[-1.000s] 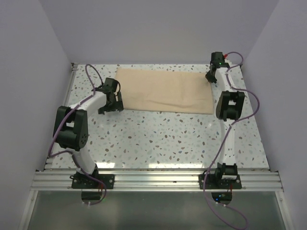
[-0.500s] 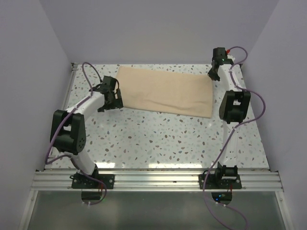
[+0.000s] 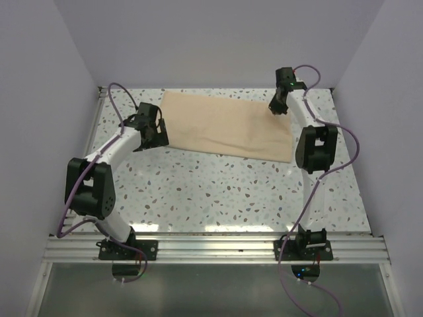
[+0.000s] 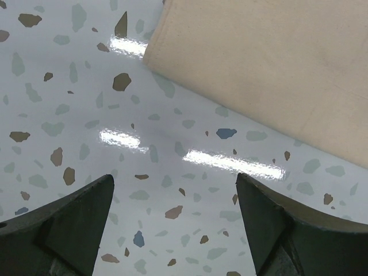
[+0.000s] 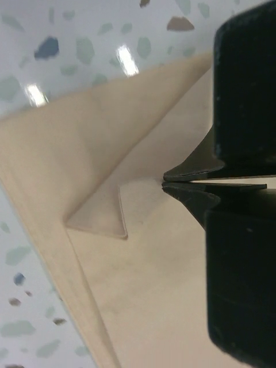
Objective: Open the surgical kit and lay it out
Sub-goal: Open the surgical kit at the center of the board, then smooth out the surgical kit at the center of the board, then adjust the container in the surgical kit.
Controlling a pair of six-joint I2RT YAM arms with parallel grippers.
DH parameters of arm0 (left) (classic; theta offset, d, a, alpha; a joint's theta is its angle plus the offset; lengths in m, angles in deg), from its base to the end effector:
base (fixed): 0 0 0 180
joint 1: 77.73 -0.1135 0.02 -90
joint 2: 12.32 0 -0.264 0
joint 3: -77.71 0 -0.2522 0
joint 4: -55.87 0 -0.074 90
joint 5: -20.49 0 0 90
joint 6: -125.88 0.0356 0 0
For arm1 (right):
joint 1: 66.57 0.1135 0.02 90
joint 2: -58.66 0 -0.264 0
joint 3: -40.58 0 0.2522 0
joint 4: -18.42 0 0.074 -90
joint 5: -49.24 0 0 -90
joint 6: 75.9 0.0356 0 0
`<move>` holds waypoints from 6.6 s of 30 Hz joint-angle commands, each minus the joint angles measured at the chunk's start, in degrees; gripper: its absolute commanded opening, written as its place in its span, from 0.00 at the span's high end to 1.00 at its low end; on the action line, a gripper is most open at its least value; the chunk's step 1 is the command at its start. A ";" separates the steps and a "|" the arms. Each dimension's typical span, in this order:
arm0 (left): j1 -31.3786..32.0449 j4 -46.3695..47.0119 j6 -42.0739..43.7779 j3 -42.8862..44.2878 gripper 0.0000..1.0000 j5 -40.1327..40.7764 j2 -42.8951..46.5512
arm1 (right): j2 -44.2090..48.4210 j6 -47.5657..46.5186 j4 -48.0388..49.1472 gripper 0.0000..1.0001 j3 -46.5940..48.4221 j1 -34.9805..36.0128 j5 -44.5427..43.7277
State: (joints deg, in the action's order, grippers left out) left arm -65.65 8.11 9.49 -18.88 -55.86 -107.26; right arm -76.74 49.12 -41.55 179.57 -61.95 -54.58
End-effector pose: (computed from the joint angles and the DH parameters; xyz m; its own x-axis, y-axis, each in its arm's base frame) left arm 0.3394 -0.0640 0.2327 -0.7911 -0.2724 -0.5477 -0.2971 0.9538 -0.0452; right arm 0.5188 0.0334 0.2243 -0.6490 0.5066 -0.5676 0.5202 0.8399 0.1548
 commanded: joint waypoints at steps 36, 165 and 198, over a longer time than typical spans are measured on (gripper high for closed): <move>2.69 -9.33 -8.14 14.48 0.08 7.79 5.63 | 77.91 -6.99 -36.57 1.00 -70.04 16.03 18.23; 0.04 2.45 1.08 52.42 0.35 -3.80 -37.33 | 25.77 5.67 10.27 0.11 -35.21 -5.06 7.31; 8.49 16.68 -1.65 60.87 0.50 1.20 -47.09 | 46.36 0.48 5.79 0.12 -55.88 2.32 6.44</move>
State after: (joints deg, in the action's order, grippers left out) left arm -58.38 19.38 6.98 41.53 -56.01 -159.74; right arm -30.11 50.94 -35.69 122.13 -59.61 -47.59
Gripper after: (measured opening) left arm 0.503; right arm 0.877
